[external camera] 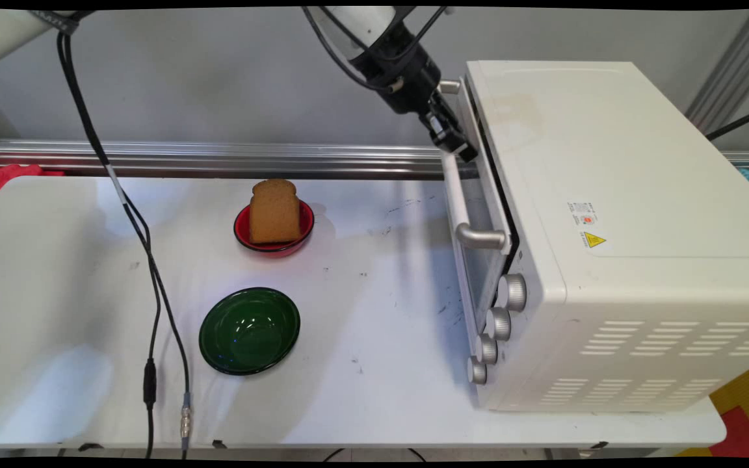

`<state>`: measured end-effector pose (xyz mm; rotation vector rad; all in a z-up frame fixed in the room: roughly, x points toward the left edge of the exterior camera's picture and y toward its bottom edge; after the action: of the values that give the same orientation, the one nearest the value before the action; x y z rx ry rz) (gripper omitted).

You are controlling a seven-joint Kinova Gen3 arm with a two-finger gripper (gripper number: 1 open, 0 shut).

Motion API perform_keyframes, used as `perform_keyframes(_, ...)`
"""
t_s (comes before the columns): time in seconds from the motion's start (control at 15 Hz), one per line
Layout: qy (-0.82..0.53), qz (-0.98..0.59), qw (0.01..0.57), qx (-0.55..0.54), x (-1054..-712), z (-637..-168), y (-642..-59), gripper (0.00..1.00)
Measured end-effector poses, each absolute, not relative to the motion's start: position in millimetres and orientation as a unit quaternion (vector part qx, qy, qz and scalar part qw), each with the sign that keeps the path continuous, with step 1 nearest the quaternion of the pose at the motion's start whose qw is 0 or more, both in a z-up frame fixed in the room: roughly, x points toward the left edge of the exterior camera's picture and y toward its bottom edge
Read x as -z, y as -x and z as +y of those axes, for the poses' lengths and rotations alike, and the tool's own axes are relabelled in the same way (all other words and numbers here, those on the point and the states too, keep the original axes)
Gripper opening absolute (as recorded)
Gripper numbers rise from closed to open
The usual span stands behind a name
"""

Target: Open the oven

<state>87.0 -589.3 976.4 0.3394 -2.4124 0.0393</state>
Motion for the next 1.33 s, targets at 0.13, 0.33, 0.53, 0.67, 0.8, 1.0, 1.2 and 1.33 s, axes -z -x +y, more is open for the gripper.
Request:
perform_keyframes(0.13,-0.132,-0.932,0.338,-0.015,-971,-586,-92,0.00)
perform_keyframes(0.33,-0.132,-0.936,0.327,-0.016,-967,-582,-101,0.00)
perform_keyframes(0.53,-0.130,-0.941,0.313,-0.020,-961,-580,-114,0.00)
perform_keyframes(0.67,-0.129,-0.944,0.302,-0.022,-955,-579,-123,0.00)
perform_keyframes(0.8,-0.126,-0.948,0.292,-0.024,-948,-579,-133,0.00)
perform_keyframes(1.0,-0.126,-0.952,0.277,-0.025,-935,-578,-149,0.00)
perform_keyframes(1.2,-0.123,-0.955,0.270,-0.027,-923,-578,-161,0.00)
perform_keyframes(1.33,-0.122,-0.956,0.267,-0.026,-915,-577,-170,0.00)
